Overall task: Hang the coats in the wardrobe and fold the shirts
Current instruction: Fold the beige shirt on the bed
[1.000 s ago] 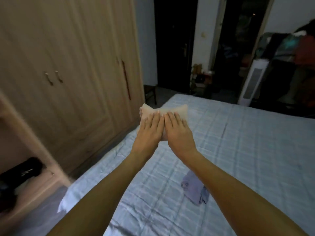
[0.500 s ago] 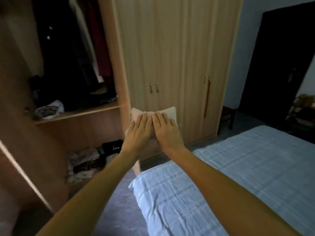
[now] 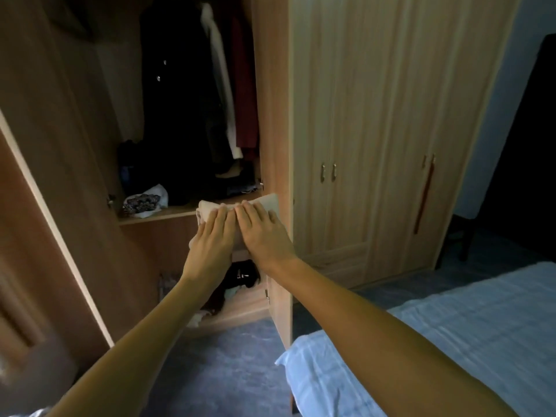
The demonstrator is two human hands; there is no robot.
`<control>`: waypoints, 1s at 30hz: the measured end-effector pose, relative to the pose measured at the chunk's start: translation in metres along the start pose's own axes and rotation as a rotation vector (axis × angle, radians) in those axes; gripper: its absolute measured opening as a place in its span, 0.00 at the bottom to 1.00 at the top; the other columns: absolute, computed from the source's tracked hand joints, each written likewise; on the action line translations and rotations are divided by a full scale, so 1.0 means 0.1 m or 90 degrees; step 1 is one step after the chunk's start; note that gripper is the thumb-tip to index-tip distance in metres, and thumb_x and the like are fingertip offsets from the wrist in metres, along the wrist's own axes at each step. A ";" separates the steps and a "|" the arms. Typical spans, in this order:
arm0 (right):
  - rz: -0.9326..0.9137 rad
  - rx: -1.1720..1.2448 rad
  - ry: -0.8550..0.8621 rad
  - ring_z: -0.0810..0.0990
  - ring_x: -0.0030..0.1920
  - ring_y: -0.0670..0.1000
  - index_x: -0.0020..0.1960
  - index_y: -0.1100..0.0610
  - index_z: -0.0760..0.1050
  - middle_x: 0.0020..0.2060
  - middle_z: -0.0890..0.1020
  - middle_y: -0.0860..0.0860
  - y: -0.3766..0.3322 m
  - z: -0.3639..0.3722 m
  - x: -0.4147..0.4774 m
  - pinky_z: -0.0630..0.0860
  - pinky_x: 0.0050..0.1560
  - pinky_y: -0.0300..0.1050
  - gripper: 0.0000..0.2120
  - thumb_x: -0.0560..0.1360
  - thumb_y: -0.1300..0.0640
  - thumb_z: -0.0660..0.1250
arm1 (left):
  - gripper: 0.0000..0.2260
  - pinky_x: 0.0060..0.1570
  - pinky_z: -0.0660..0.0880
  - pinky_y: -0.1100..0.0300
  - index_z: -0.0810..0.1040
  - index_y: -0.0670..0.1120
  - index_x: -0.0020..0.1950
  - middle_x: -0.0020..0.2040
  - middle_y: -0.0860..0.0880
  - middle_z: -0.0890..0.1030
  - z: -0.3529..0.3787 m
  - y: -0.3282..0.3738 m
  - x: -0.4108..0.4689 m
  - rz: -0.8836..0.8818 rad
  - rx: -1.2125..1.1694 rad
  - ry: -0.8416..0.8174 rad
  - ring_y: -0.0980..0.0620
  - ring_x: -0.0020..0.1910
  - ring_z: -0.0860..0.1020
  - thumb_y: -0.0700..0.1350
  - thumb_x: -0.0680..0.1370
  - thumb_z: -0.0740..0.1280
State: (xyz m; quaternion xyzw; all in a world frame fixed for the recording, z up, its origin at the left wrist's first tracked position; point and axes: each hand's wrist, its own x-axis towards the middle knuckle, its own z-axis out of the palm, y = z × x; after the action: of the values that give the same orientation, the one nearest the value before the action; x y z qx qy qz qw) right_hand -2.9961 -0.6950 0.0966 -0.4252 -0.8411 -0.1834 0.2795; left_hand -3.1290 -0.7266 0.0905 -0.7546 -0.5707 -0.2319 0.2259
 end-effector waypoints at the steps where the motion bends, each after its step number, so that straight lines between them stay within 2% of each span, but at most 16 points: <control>1: -0.002 0.001 0.009 0.69 0.68 0.62 0.70 0.64 0.64 0.66 0.71 0.61 -0.07 0.08 0.16 0.73 0.59 0.62 0.24 0.75 0.62 0.62 | 0.30 0.61 0.71 0.39 0.64 0.33 0.70 0.68 0.34 0.69 0.04 -0.18 0.05 -0.004 -0.002 0.004 0.34 0.69 0.67 0.32 0.68 0.67; 3: -0.006 0.010 0.005 0.69 0.68 0.62 0.70 0.65 0.63 0.67 0.71 0.61 -0.20 0.22 0.45 0.73 0.59 0.61 0.23 0.75 0.61 0.53 | 0.30 0.64 0.69 0.39 0.63 0.33 0.71 0.69 0.34 0.68 0.12 -0.52 0.15 -0.004 0.000 0.016 0.34 0.70 0.65 0.31 0.69 0.64; 6: -0.017 0.006 0.004 0.66 0.70 0.61 0.72 0.65 0.61 0.68 0.69 0.61 -0.31 0.49 0.84 0.71 0.62 0.61 0.24 0.75 0.62 0.51 | 0.29 0.64 0.69 0.39 0.63 0.33 0.72 0.70 0.34 0.67 0.27 -0.95 0.30 -0.016 -0.003 0.030 0.35 0.71 0.64 0.31 0.70 0.63; 10: -0.050 0.020 0.012 0.71 0.66 0.61 0.69 0.65 0.66 0.65 0.73 0.61 -0.27 0.97 1.35 0.74 0.57 0.60 0.23 0.75 0.62 0.56 | 0.30 0.66 0.67 0.40 0.59 0.36 0.74 0.73 0.37 0.63 0.59 -1.41 0.55 -0.061 -0.007 0.015 0.38 0.74 0.60 0.32 0.72 0.61; 13: -0.047 0.046 0.000 0.71 0.67 0.60 0.69 0.63 0.67 0.66 0.73 0.59 -0.21 1.34 1.71 0.74 0.60 0.58 0.26 0.75 0.59 0.47 | 0.28 0.68 0.65 0.41 0.58 0.36 0.75 0.74 0.38 0.61 0.87 -1.69 0.78 -0.082 0.013 0.005 0.39 0.75 0.58 0.34 0.74 0.58; 15: -0.075 0.051 0.002 0.69 0.69 0.60 0.71 0.64 0.65 0.67 0.72 0.60 -0.11 1.63 1.93 0.72 0.62 0.59 0.24 0.76 0.61 0.54 | 0.27 0.70 0.63 0.42 0.56 0.37 0.75 0.75 0.38 0.60 1.10 -1.86 0.95 -0.104 0.022 -0.004 0.40 0.75 0.56 0.37 0.75 0.54; 17: -0.098 0.056 0.009 0.70 0.68 0.61 0.70 0.64 0.65 0.66 0.72 0.60 0.01 1.91 2.16 0.73 0.60 0.60 0.25 0.74 0.63 0.63 | 0.27 0.69 0.63 0.42 0.57 0.36 0.75 0.75 0.38 0.60 1.34 -2.02 1.12 -0.120 0.035 -0.014 0.39 0.75 0.56 0.37 0.75 0.53; 19: -0.112 0.067 0.007 0.73 0.65 0.61 0.69 0.64 0.67 0.64 0.75 0.60 0.13 2.17 2.39 0.76 0.56 0.59 0.24 0.73 0.62 0.62 | 0.27 0.67 0.65 0.41 0.58 0.36 0.74 0.74 0.37 0.62 1.56 -2.18 1.30 -0.137 0.044 -0.031 0.38 0.74 0.58 0.37 0.74 0.55; 21: -0.128 0.071 0.008 0.75 0.63 0.59 0.67 0.63 0.70 0.62 0.77 0.58 0.23 2.39 2.63 0.77 0.54 0.57 0.22 0.73 0.61 0.59 | 0.27 0.66 0.67 0.41 0.59 0.35 0.74 0.73 0.37 0.63 1.72 -2.32 1.50 -0.156 0.046 -0.035 0.38 0.74 0.60 0.39 0.74 0.53; 23: -0.141 0.079 0.020 0.76 0.62 0.59 0.67 0.63 0.70 0.62 0.77 0.58 0.32 2.60 2.89 0.77 0.54 0.56 0.24 0.72 0.62 0.65 | 0.27 0.65 0.69 0.41 0.63 0.34 0.72 0.70 0.35 0.67 1.82 -2.45 1.70 -0.167 0.048 -0.027 0.37 0.71 0.64 0.41 0.74 0.50; 26: -0.152 0.110 0.000 0.75 0.63 0.60 0.67 0.64 0.70 0.62 0.77 0.59 0.34 2.89 3.23 0.77 0.56 0.58 0.29 0.67 0.64 0.73 | 0.25 0.59 0.74 0.41 0.68 0.33 0.68 0.66 0.34 0.72 1.99 -2.72 1.91 -0.174 0.067 -0.022 0.36 0.66 0.71 0.39 0.72 0.57; 30: -0.169 0.127 -0.013 0.73 0.65 0.60 0.68 0.64 0.69 0.63 0.76 0.59 0.23 3.28 3.66 0.76 0.58 0.58 0.32 0.66 0.65 0.74 | 0.26 0.60 0.73 0.41 0.65 0.35 0.71 0.69 0.36 0.70 2.26 -3.23 2.08 -0.209 0.077 -0.037 0.36 0.69 0.67 0.39 0.74 0.62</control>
State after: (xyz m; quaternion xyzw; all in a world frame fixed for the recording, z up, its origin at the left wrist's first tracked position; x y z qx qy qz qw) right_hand -3.2568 -0.2784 0.0732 -0.2826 -0.9067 -0.1297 0.2849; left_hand -3.3702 -0.3523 0.0633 -0.6430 -0.7054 -0.2089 0.2131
